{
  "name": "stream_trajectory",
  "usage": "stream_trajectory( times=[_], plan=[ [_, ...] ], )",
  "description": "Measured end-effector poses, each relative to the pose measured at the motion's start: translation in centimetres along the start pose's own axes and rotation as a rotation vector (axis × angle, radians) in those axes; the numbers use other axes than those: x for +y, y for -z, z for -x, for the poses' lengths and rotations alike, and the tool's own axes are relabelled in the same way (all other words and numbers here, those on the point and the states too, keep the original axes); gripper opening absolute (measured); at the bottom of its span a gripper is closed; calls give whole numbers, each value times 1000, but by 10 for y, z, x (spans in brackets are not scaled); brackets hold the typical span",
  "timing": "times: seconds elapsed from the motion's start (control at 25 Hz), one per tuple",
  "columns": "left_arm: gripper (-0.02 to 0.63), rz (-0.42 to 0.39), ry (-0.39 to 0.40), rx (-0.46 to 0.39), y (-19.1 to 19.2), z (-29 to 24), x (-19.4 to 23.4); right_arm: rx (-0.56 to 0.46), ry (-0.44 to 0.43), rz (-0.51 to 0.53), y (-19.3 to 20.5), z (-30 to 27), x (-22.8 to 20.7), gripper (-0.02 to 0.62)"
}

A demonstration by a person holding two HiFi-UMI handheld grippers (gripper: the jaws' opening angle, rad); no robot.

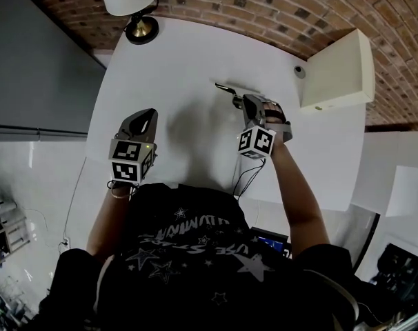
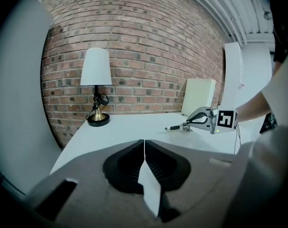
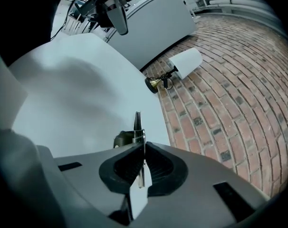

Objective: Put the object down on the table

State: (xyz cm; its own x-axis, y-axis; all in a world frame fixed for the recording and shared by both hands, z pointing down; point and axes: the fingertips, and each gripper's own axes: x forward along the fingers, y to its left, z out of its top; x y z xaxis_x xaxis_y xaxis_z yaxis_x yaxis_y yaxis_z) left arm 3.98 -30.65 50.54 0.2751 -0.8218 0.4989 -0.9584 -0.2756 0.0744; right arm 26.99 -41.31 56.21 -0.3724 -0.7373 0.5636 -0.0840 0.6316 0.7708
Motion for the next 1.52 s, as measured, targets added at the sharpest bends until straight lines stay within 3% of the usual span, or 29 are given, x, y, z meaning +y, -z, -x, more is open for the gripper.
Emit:
stream_trajectory(
  times=[0.32,1.52],
  plan=[
    [21,8,-10,22,7,-2,-2,67,-2,6,16,-15,6,14],
    [21,22,-4,17,14,4,-7,100,-23,26,22,-23,29,34]
  ],
)
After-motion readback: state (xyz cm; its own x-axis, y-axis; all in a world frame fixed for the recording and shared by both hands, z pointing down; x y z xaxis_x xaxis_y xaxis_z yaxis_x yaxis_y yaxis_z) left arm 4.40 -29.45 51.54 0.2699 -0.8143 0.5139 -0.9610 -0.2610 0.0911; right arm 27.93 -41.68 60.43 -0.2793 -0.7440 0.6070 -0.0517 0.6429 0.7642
